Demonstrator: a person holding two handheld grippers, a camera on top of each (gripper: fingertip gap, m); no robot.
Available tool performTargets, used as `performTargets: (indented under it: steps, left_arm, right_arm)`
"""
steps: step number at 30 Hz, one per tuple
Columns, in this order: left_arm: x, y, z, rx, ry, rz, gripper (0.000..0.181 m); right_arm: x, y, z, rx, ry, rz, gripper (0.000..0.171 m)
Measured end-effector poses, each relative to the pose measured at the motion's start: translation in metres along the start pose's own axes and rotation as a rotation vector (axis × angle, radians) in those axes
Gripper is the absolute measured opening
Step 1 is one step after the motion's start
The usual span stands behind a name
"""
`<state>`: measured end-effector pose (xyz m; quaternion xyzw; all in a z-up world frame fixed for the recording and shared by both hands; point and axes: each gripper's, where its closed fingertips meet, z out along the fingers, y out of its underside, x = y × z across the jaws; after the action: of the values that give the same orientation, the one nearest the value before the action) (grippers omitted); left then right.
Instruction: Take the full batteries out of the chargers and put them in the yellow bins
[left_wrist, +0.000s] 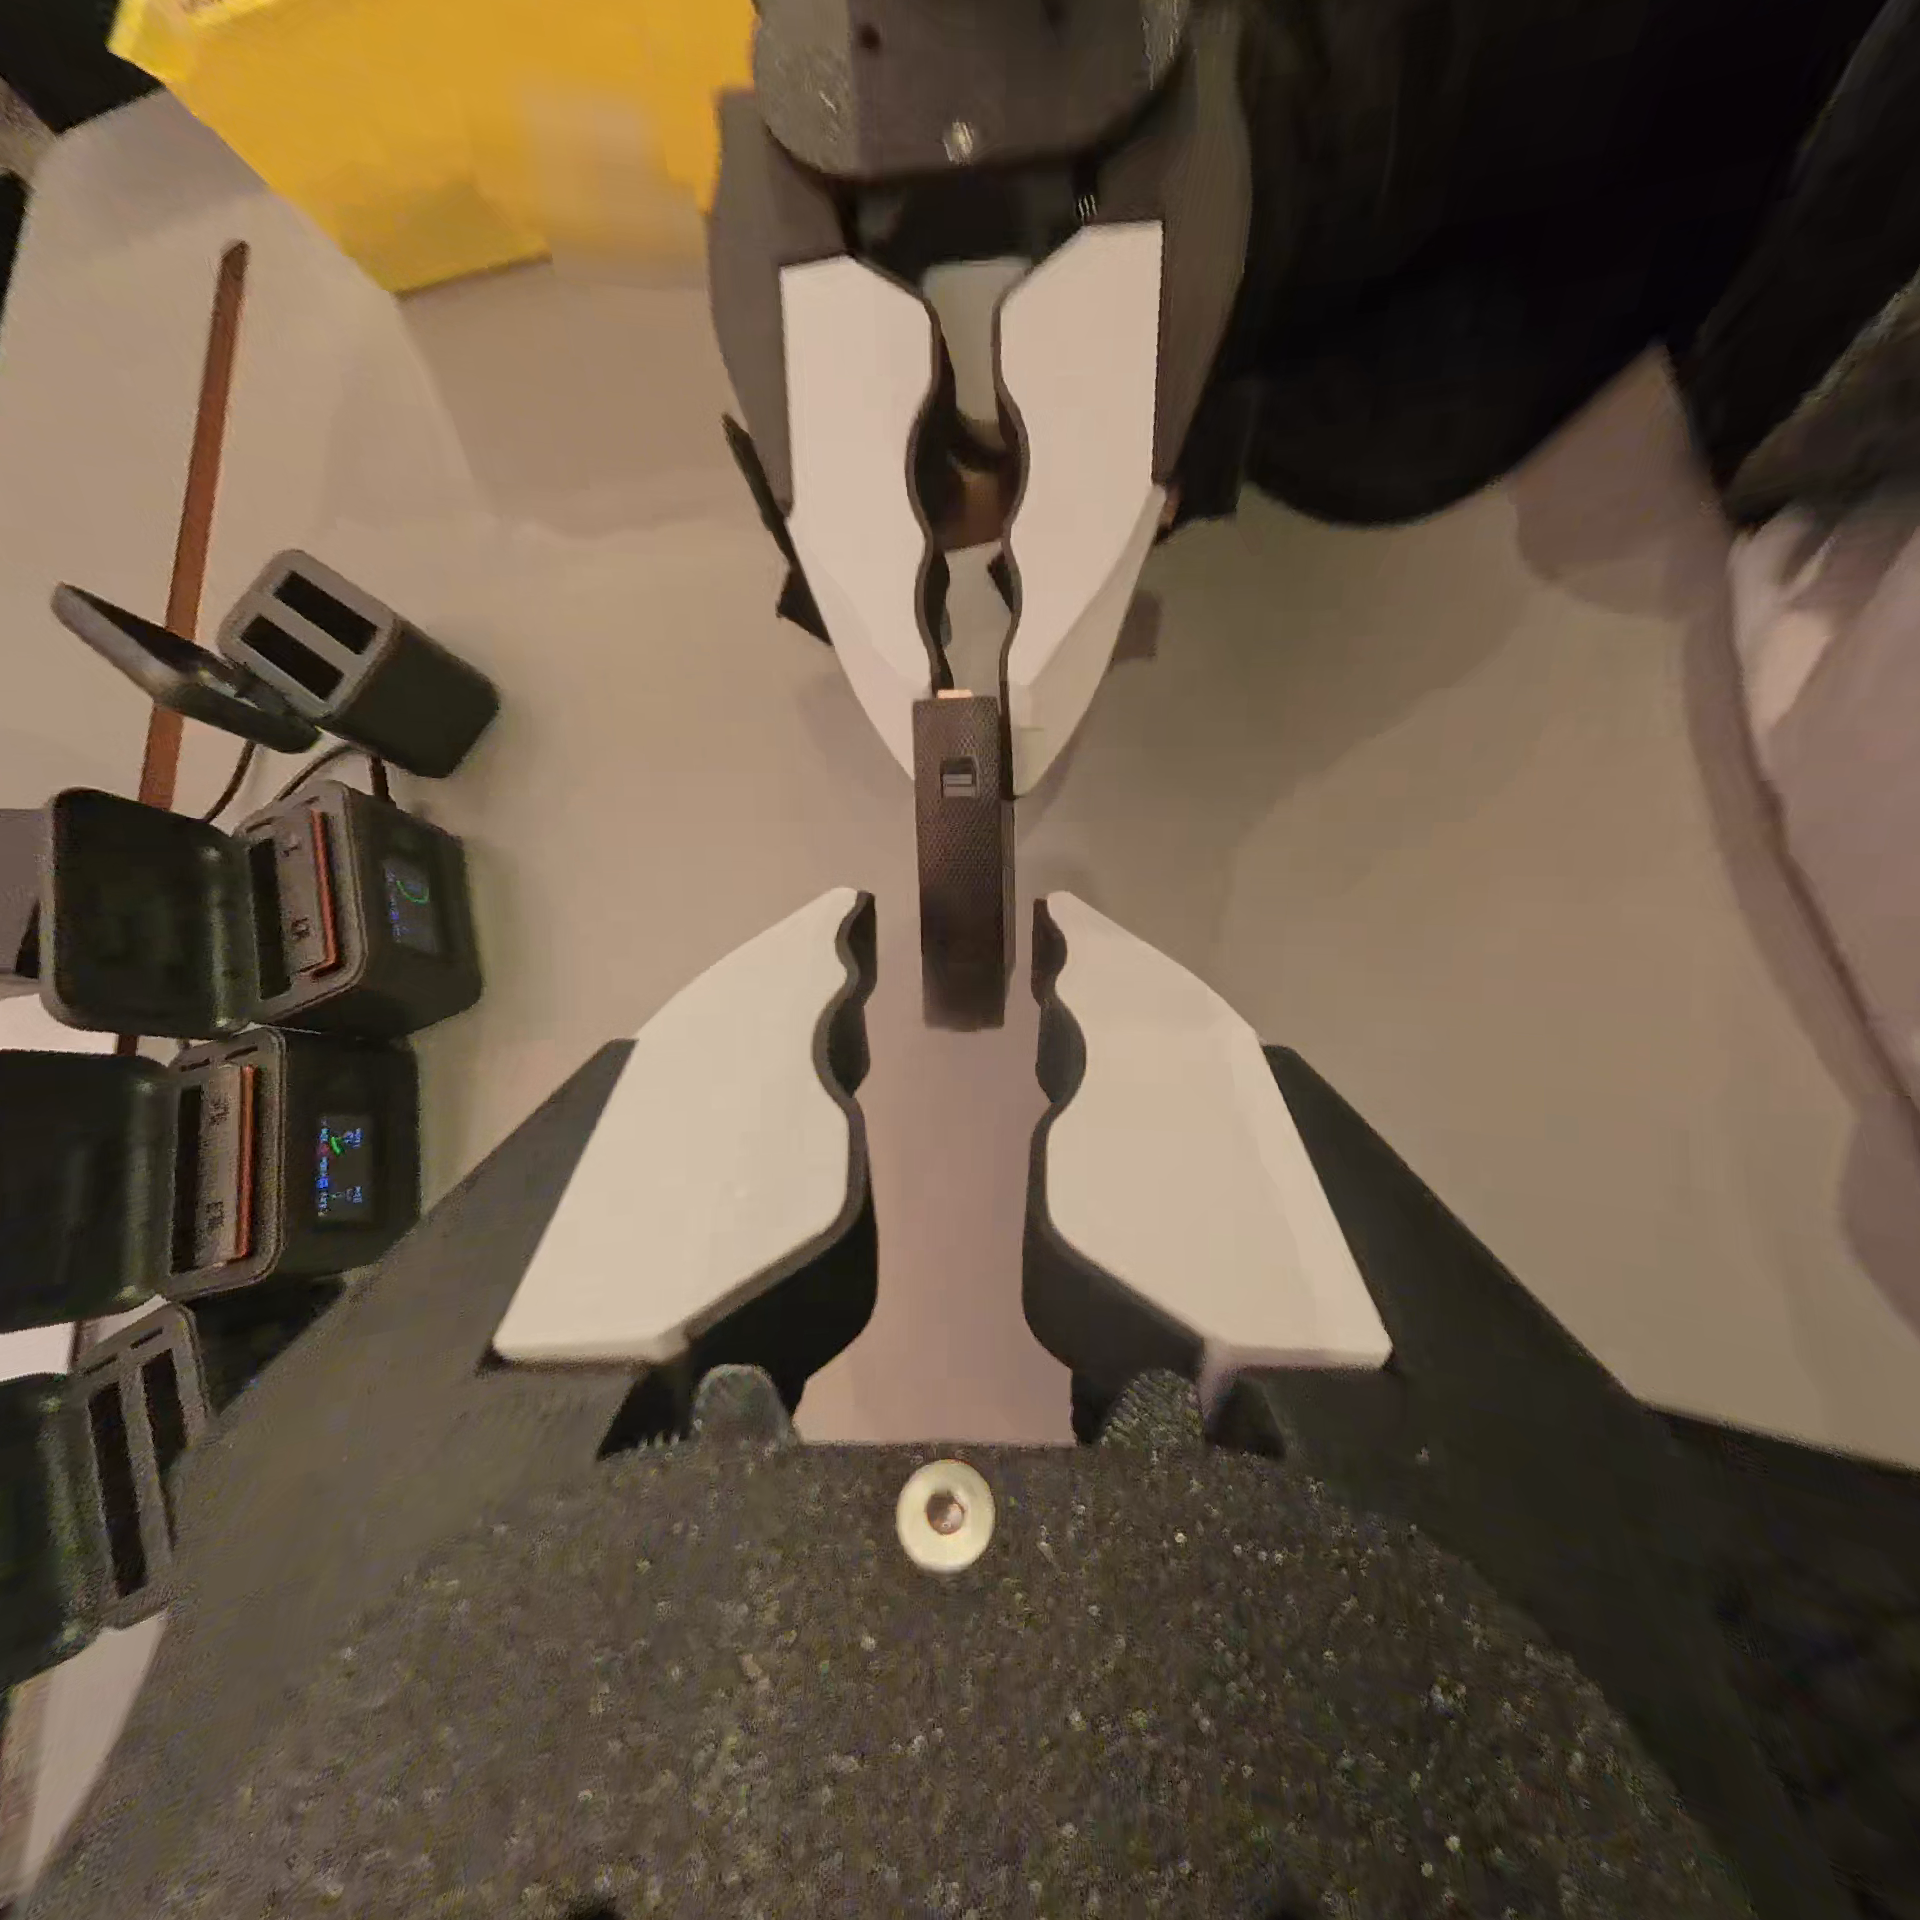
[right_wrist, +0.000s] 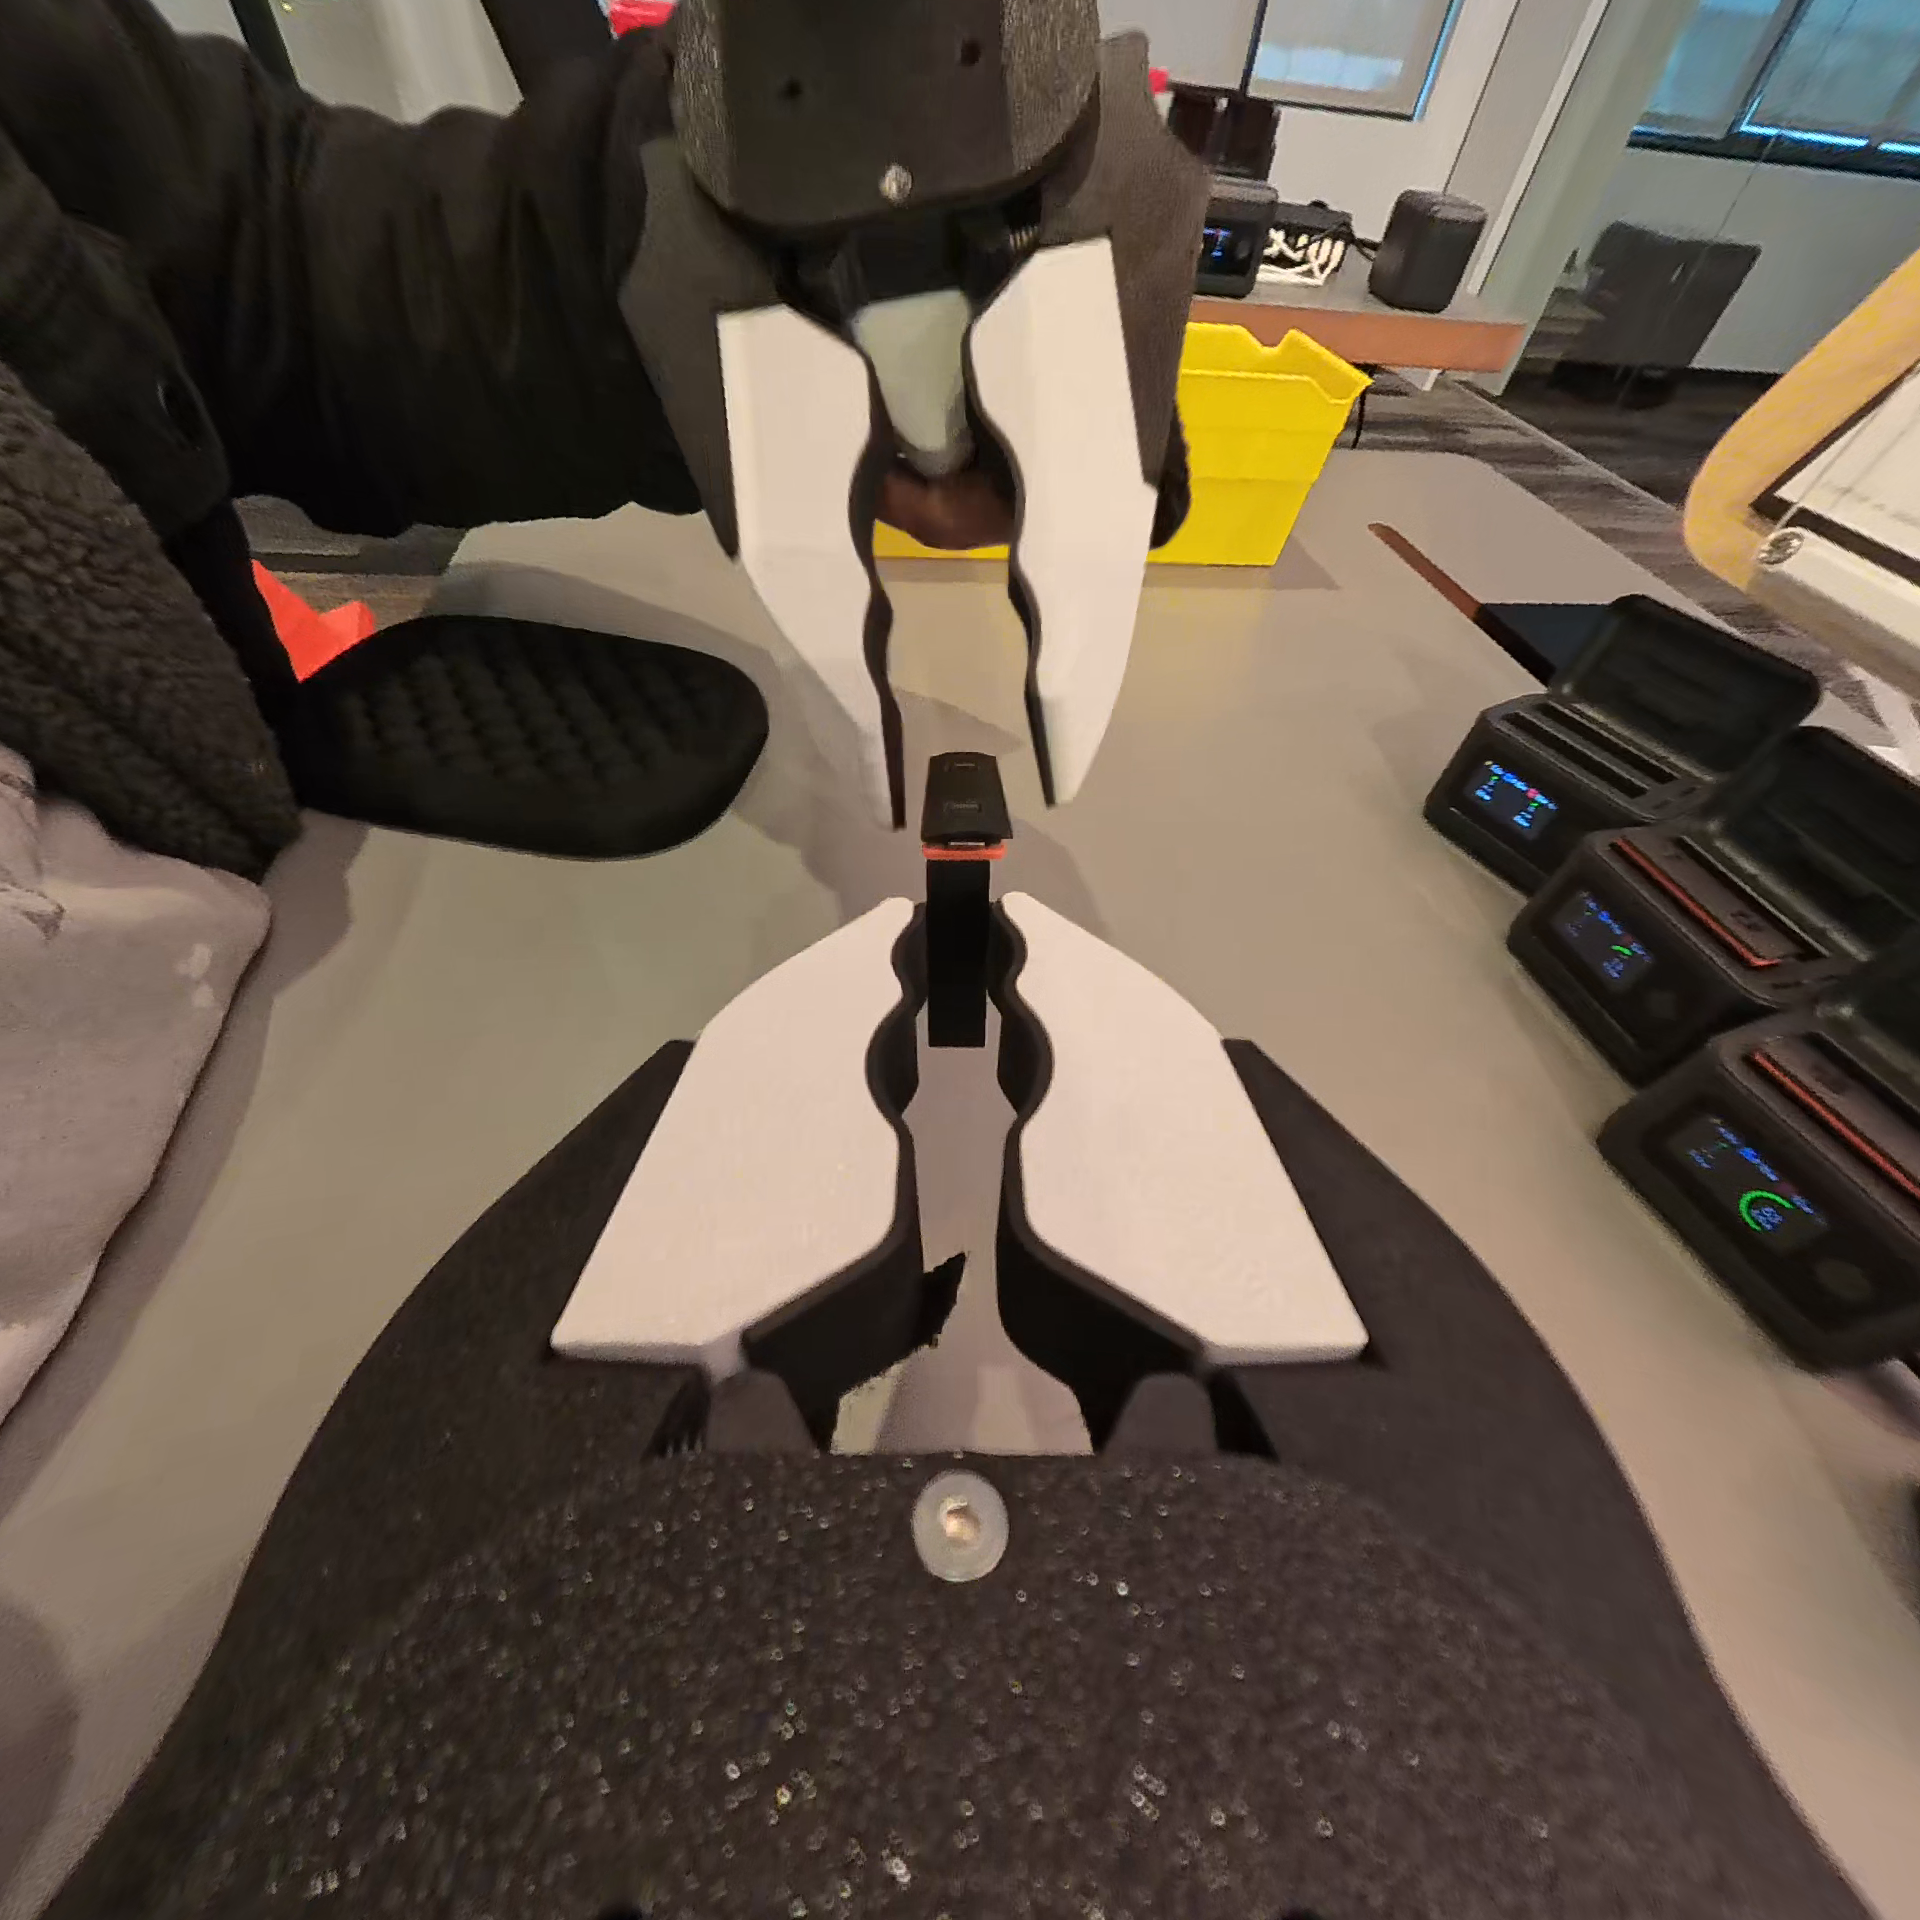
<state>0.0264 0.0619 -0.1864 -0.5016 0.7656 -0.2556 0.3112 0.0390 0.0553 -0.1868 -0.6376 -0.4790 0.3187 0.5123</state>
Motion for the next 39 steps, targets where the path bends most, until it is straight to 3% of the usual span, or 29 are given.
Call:
performTargets:
  steps: [3, 9, 15, 19, 26, 39]
  left_arm:
    - [0.005, 0.003, 0.008, -0.017, 0.012, 0.015, 0.016]
    - [-0.009, 0.006, -0.001, -0.041, -0.028, -0.012, 0.016]
    - [-0.118, 0.03, -0.076, -0.145, -0.289, -0.134, 0.016]
    - [-0.183, 0.069, -0.097, -0.291, -0.307, -0.225, 0.015]
    - [-0.238, 0.122, -0.067, -0.447, -0.262, -0.369, 0.016]
    - [-0.239, 0.165, -0.036, -0.497, -0.264, -0.399, 0.015]
  right_arm:
    - [-0.004, 0.001, 0.001, -0.004, -0.015, -0.01, 0.01]
    - [0.009, -0.003, -0.001, 0.008, 0.055, 0.014, 0.011]
    - [0.067, -0.007, -0.04, 0.097, 0.317, 0.123, 0.013]
    - [0.081, 0.002, -0.045, 0.089, 0.375, 0.166, 0.013]
    - [0.079, 0.013, -0.038, 0.026, 0.371, 0.156, 0.011]
    - [0.077, 0.017, -0.036, 0.001, 0.362, 0.162, 0.01]
